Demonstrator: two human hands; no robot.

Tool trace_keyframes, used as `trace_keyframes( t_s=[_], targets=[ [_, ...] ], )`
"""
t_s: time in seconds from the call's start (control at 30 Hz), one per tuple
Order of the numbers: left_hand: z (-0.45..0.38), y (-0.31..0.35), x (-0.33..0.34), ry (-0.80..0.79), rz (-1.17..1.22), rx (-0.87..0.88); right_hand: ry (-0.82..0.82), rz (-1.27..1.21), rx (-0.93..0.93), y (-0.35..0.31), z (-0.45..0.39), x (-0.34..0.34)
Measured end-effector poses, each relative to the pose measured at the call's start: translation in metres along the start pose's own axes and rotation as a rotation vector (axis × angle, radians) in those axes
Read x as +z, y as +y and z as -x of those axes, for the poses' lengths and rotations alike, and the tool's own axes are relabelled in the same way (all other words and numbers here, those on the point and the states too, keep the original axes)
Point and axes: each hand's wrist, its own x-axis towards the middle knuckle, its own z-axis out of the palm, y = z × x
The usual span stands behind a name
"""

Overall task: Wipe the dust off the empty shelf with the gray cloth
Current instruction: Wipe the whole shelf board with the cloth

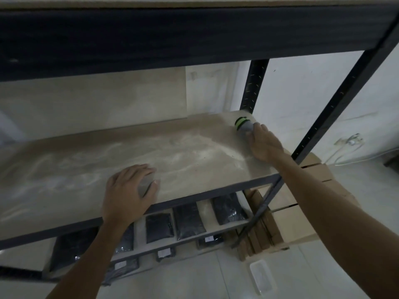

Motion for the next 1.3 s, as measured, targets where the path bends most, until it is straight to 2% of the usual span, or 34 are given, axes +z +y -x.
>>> trace_keyframes(
  t_s=[0.1, 0.13, 0.2, 0.27, 0.37, 0.43, 0.53, 0.63, 0.73, 0.83, 0.97, 1.07, 1.13, 1.2, 1.3],
  targets=[
    [0.0, -0.001, 0.0, -0.008, -0.008, 0.002, -0.091, -0.071, -0.167, -0.009, 0.018, -0.001],
    [0.0, -0.001, 0.001, -0.012, -0.01, -0.001, -0.065, -0.086, -0.172, -0.01, 0.016, -0.006],
    [-0.001, -0.002, 0.001, -0.02, -0.008, -0.006, 0.081, -0.058, -0.065, -0.01, 0.002, -0.018],
    [-0.001, -0.003, 0.001, -0.021, -0.006, 0.0, 0.15, 0.066, 0.149, -0.006, -0.012, -0.026],
    [0.0, -0.003, 0.0, -0.016, -0.006, 0.009, 0.002, 0.185, 0.352, -0.005, -0.01, -0.022],
    [0.0, -0.003, 0.001, -0.004, -0.004, 0.008, -0.079, 0.159, 0.329, -0.003, 0.0, -0.016],
    [0.0, -0.002, 0.002, 0.017, 0.001, 0.012, -0.233, -0.005, 0.207, -0.001, 0.008, -0.023],
    [0.0, -0.002, 0.003, 0.011, 0.002, 0.016, -0.168, 0.004, 0.284, 0.002, -0.003, -0.035],
    [0.0, -0.003, 0.003, 0.02, 0.009, 0.02, -0.121, 0.135, 0.382, 0.0, -0.001, -0.03],
    [0.001, -0.004, 0.004, 0.024, 0.009, 0.023, -0.135, 0.207, 0.274, -0.012, 0.022, -0.018],
    [0.001, -0.002, 0.003, 0.022, 0.011, 0.011, -0.221, 0.069, 0.016, -0.021, 0.052, -0.01],
    [0.001, -0.001, 0.002, 0.019, 0.019, 0.011, -0.2, -0.049, 0.021, -0.013, 0.037, -0.025],
    [0.001, -0.001, 0.002, 0.015, 0.021, 0.009, -0.107, -0.006, 0.086, -0.005, 0.021, -0.032],
    [0.001, -0.001, 0.001, 0.016, 0.017, 0.006, -0.099, 0.088, 0.138, -0.001, 0.016, -0.027],
    [0.0, -0.001, 0.001, 0.02, 0.019, 0.007, -0.111, 0.123, 0.055, -0.005, 0.028, -0.013]
  ],
)
